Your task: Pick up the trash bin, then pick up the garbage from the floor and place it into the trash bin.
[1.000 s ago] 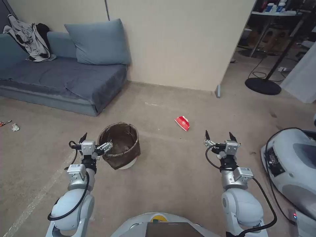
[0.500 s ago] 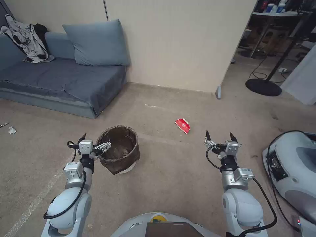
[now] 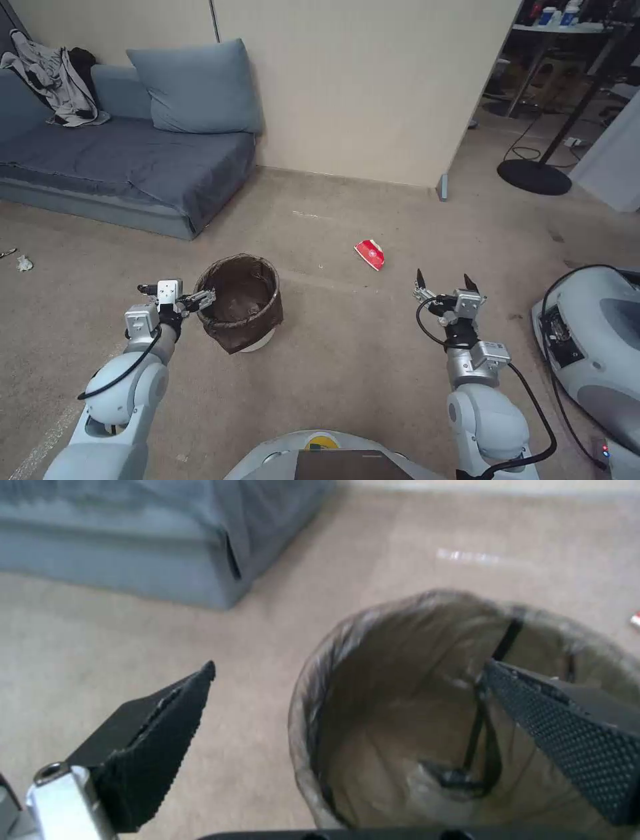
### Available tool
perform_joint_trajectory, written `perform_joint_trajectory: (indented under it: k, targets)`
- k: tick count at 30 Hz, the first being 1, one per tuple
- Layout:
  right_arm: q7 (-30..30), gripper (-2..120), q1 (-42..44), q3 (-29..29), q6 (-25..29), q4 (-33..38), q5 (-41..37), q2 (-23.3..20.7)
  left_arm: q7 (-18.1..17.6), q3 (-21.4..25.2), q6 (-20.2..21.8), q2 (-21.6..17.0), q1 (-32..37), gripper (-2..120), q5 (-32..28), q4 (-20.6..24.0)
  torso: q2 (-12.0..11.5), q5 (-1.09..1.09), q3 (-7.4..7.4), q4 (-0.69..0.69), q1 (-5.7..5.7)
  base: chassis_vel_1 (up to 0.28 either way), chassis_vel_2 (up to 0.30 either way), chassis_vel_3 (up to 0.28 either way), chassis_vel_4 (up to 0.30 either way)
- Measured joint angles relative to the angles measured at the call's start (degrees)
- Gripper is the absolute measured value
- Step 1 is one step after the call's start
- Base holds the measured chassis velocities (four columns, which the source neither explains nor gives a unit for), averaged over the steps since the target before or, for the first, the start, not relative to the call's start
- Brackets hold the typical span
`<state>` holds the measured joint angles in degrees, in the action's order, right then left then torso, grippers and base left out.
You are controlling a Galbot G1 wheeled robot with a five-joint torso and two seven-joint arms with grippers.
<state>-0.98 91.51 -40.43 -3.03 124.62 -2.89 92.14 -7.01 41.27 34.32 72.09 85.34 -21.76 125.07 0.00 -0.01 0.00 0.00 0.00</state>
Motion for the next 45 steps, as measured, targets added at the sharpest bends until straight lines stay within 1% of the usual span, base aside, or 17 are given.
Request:
perform_joint_trajectory:
  k: [3, 4, 8, 13, 17, 27, 45]
  targets:
    - [0.4, 100, -0.2, 0.0, 0.0, -0.8, -0.1, 0.0, -2.4, -1.0, 2.7, -1.8, -2.5, 100, -2.8, -2.5, 0.0, 0.0, 0.0, 0.0, 0.0, 0.0, 0.0, 0.0, 0.0]
    - [0.4, 100, -0.2, 0.0, 0.0, -0.8, -0.1, 0.0, -2.4, -1.0, 2.7, -1.8, -2.5, 100, -2.8, -2.5, 0.0, 0.0, 0.0, 0.0, 0.0, 0.0, 0.0, 0.0, 0.0]
    - [0.7, 100, -0.2, 0.0, 0.0, -1.3, -0.1, 0.0, -4.6, -2.0, 5.7, -3.6, -5.1, 100, -4.4, -5.4, 0.0, 0.01, 0.0, 0.0, 0.0, 0.0, 0.0, 0.0, 0.0]
    - [0.7, 100, -0.2, 0.0, 0.0, -1.9, 0.0, 0.0, -6.1, -3.0, 7.8, -3.9, -6.5, 100, -5.0, -7.4, 0.0, 0.01, 0.0, 0.0, 0.0, 0.0, 0.0, 0.0, 0.0]
    - [0.8, 100, -0.3, 0.1, 0.1, -2.1, 0.2, 0.0, -6.6, -3.4, 8.1, -3.6, -7.3, 100, -5.0, -8.5, 0.0, 0.01, 0.0, 0.0, 0.0, 0.0, 0.0, 0.0, 0.0]
    - [0.8, 100, -0.4, 0.1, 0.1, -2.6, 0.4, 0.0, -6.4, -4.6, 8.1, -2.9, -9.4, 100, -5.2, -11.8, 0.0, 0.01, 0.0, -0.01, 0.0, 0.0, 0.0, 0.0, 0.0]
    - [1.0, 100, -0.5, 0.3, 0.5, -3.3, 0.5, 0.0, -6.5, -4.8, 7.9, -1.3, -10.0, 100, -6.0, -15.3, 0.0, 0.02, -0.01, 0.0, 0.0, 0.0, 0.0, 0.0, 0.0]
